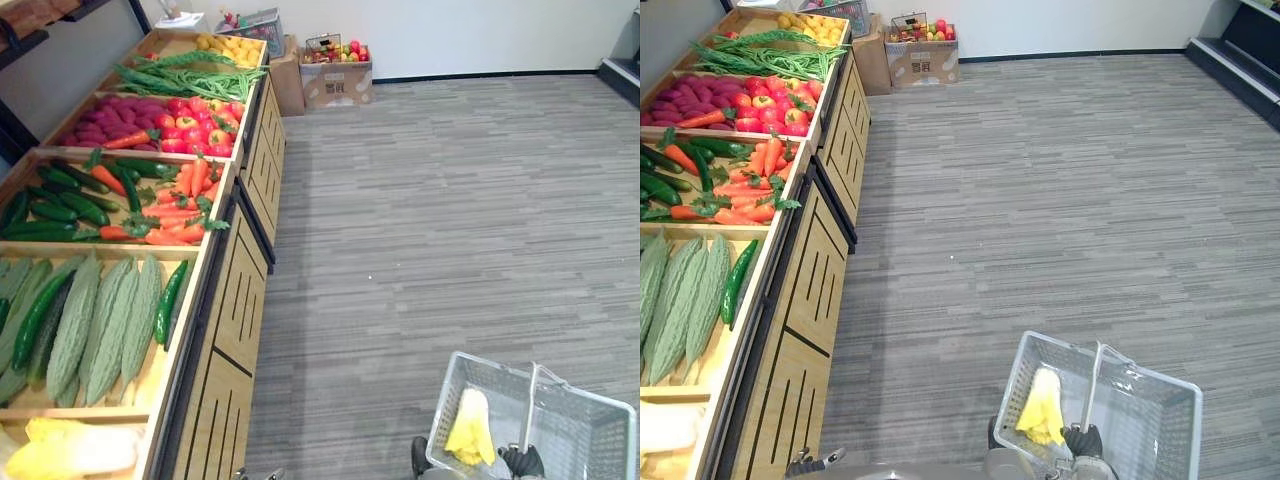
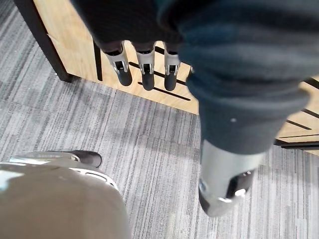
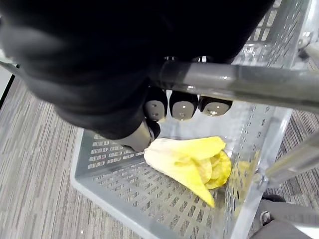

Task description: Pick vegetable in the basket

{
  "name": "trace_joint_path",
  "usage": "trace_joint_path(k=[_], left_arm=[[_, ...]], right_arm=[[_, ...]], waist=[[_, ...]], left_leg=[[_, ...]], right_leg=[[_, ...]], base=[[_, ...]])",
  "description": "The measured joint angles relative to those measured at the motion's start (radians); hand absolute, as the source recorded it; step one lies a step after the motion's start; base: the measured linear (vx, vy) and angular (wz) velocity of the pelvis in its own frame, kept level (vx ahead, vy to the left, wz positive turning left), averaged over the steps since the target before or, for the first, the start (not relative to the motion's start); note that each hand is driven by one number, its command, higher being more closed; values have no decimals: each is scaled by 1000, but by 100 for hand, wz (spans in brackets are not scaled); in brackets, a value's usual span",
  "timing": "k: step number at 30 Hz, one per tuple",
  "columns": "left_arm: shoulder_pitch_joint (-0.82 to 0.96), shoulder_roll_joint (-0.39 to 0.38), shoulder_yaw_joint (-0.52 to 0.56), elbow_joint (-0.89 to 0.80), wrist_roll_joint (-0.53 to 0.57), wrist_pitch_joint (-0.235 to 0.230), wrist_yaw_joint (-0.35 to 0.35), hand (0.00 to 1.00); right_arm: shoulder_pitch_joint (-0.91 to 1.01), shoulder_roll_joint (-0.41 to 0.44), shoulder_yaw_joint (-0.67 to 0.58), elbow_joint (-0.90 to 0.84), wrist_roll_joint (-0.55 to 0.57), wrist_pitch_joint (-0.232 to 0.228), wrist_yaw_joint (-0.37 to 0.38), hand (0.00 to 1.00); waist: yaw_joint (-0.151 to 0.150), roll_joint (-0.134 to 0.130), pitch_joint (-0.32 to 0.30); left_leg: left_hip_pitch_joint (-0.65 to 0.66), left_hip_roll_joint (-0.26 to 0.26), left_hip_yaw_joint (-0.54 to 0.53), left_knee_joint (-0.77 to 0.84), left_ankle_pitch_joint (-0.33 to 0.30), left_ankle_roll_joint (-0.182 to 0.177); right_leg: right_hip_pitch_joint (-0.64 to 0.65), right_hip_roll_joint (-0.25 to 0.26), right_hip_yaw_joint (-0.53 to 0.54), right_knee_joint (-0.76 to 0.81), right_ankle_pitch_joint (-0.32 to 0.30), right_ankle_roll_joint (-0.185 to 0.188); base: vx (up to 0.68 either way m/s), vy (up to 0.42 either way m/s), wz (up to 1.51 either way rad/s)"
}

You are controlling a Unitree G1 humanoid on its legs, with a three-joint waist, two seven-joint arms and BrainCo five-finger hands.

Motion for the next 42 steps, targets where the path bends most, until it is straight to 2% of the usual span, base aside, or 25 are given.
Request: trace_joint_path(k=[5,8,12,15,18,19,20,21,22,23,24,25,26,28,29,31,34,36,37,38,39,40,41,42], left_arm=[[-24,17,-11,20,-5,-1,0,0],[-30,21,-20,20,-17,-19,-1,0],[-38,22,-27,20,-18,-24,0,0],[-34,22,-29,21,-18,-23,9,0],[-31,26,-22,20,-17,-23,41,0],[-25,20,-11,19,-17,-21,47,0],[-15,7,18,19,-16,-19,58,0],[-3,-5,34,19,-16,-19,64,0],[21,3,77,14,-13,-19,73,0],[22,-1,110,7,-8,-13,79,0],[23,-6,116,7,-7,-11,80,0],[30,-21,131,5,-5,-8,79,0],[30,-25,131,1,-3,-3,79,0],[46,-48,130,-1,19,5,76,0],[61,-53,130,-3,36,6,74,0],[95,-59,129,-4,61,8,70,0],[142,-83,126,-7,81,19,65,0],[153,-88,113,3,83,23,60,0],[160,-88,89,4,106,22,54,0],[164,-70,57,9,119,20,37,0],[165,-61,50,13,120,21,35,0],[155,-37,8,24,122,21,35,0],[114,-7,-20,28,123,21,35,0],[98,4,-27,23,124,20,35,0]], right_arm=[[-7,1,4,10,-3,-7,-10,100],[-8,1,5,13,-11,-7,-13,100],[-16,1,6,31,-13,-14,-18,100],[-20,3,6,51,-12,-25,-19,100],[-20,21,6,51,-12,-29,-25,100],[-23,20,6,51,-12,-32,-24,100],[-24,16,11,49,-12,-36,-23,100],[-24,16,19,47,-11,-37,-24,100],[-35,23,42,33,-1,-39,-25,100],[-32,21,48,14,2,-39,-26,100],[-31,18,49,5,1,-40,-26,100],[-32,14,53,-7,-1,-39,-25,100],[-30,16,56,-18,-1,-37,-25,100],[-45,9,58,-37,-2,-35,-21,100],[-59,8,58,-38,-2,-35,-17,100],[-74,9,74,-59,-2,-31,2,100],[-59,5,103,-126,-2,-13,30,100],[-57,-4,131,-129,-4,-2,43,100],[-56,-3,148,-135,-26,-1,47,100],[-51,-4,169,-146,-44,0,53,100],[-48,-2,171,-146,-47,0,55,100],[-43,0,174,-146,-63,2,59,100],[-37,-1,170,-145,-69,3,56,100],[-34,-1,170,-143,-70,5,55,100]], waist=[[5,-7,3],[5,-17,2],[5,-22,0],[5,-24,2],[9,-24,10],[16,-8,18],[24,19,24],[27,27,23],[31,9,25],[29,-7,35],[31,-12,38],[44,-33,49],[55,-39,61],[65,-22,75],[68,-19,76],[86,-16,75],[112,-1,69],[121,-4,68],[124,-16,57],[120,-17,31],[116,-21,24],[108,-33,7],[89,-45,6],[84,-51,6]], left_leg=[[32,-11,22,17,0,0],[30,-20,21,39,0,1],[26,-18,16,38,-15,22],[25,-2,7,38,-34,30],[-2,33,-9,110,-87,18],[-15,62,-7,169,-131,4],[-19,103,-1,215,-161,-13],[-16,122,6,234,-165,-23],[-58,130,13,355,-159,-26],[-165,142,-15,557,-119,-21],[-205,142,-27,634,-75,-10],[-255,137,-49,731,32,-1],[-269,130,-52,763,55,-3],[-297,101,-65,701,-18,-4],[-308,81,-61,623,-31,-5],[-329,57,-62,412,-7,7],[-338,70,-66,163,90,-7],[-346,64,-61,206,121,11],[-360,40,-54,250,122,17],[-373,8,-23,286,84,71],[-374,-1,-19,289,75,83],[-369,-39,-8,288,48,107],[-344,-77,-8,279,34,130],[-329,-94,-8,276,27,142]], right_leg=[[5,0,21,21,0,0],[7,-4,20,22,0,0],[12,0,11,-9,7,7],[29,9,-8,-39,24,5],[45,31,-30,-26,4,-12],[43,52,-40,10,-14,-28],[27,78,-58,82,-50,-48],[5,89,-85,152,-79,-62],[-43,70,-127,294,-180,-57],[-73,55,-141,378,-247,-63],[-72,47,-142,391,-260,-63],[-40,26,-141,380,-266,-66],[-23,15,-138,371,-268,-66],[11,-3,-142,348,-271,-65],[13,-14,-142,344,-275,-59],[14,-23,-138,341,-284,-51],[30,-19,-129,346,-317,-30],[48,-30,-104,349,-333,-20],[48,-54,-78,348,-344,-2],[56,-91,-53,335,-356,18],[56,-99,-49,335,-358,20],[18,-124,-14,491,-370,37],[-28,-145,6,740,-365,54],[-38,-151,5,838,-350,72]], base=[[82,35,-28],[0,-12,-20],[-43,-41,-1],[-81,-50,11],[-85,-75,10],[-58,-112,-17],[5,-117,-23],[63,-134,-20],[52,-145,5],[36,-154,17],[24,-147,29],[64,-96,19],[112,-77,22],[88,-52,16],[101,-4,7],[115,37,-3],[229,197,-15],[222,236,-31],[388,414,-48],[389,424,-41],[422,379,-9],[308,209,37],[414,233,46],[407,196,43]])
